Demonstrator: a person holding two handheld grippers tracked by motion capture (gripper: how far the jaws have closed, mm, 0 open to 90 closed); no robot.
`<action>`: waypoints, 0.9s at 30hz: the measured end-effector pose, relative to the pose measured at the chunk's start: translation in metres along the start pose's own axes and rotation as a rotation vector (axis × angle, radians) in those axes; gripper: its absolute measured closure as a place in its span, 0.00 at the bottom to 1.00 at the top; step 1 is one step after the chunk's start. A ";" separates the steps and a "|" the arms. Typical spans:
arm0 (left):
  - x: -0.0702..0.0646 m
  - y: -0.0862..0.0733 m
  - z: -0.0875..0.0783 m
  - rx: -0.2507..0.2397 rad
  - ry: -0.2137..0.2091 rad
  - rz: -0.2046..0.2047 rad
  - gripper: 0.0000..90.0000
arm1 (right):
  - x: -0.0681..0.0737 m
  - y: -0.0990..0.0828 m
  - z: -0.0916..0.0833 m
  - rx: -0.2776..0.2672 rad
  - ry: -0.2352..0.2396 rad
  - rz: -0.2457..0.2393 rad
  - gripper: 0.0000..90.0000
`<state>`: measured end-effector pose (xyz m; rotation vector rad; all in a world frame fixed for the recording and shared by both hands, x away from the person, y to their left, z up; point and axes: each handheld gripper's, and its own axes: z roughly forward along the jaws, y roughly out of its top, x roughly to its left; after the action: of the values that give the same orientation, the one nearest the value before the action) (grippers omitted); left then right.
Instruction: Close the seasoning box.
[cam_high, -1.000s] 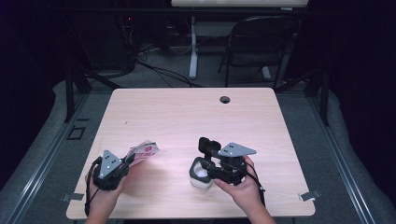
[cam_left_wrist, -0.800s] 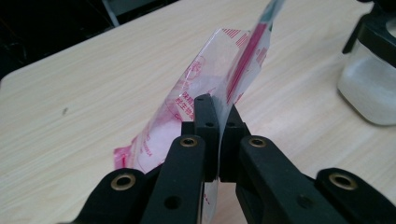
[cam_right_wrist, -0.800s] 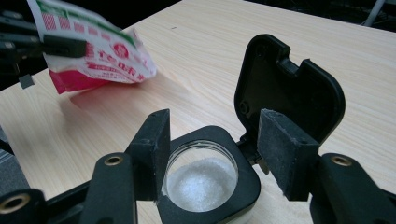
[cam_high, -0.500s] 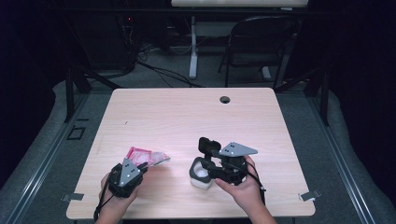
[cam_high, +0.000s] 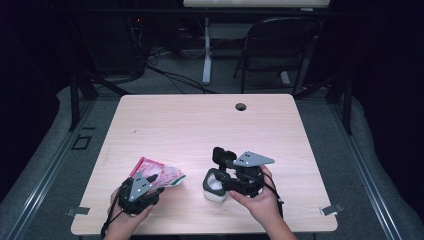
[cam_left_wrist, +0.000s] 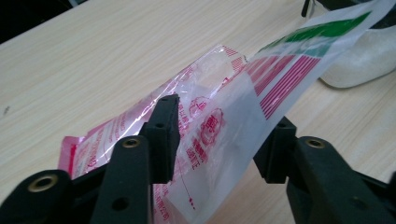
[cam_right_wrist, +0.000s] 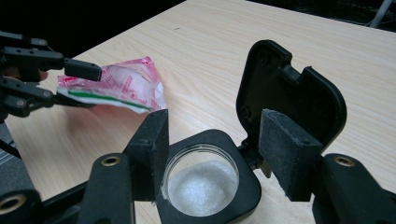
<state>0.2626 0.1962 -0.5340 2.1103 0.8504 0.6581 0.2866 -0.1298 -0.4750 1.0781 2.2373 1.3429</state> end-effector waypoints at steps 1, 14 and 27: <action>-0.002 0.000 0.002 0.000 -0.002 0.003 0.59 | 0.000 0.000 0.000 0.001 0.000 0.001 0.47; -0.017 0.001 0.015 0.046 -0.111 0.066 0.43 | 0.000 0.000 0.000 0.005 -0.005 -0.005 0.47; -0.026 0.010 0.010 0.028 -0.149 0.057 0.42 | 0.001 0.000 0.000 0.006 -0.011 -0.018 0.47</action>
<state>0.2563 0.1678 -0.5363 2.1857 0.7233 0.5126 0.2855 -0.1290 -0.4746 1.0619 2.2388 1.3208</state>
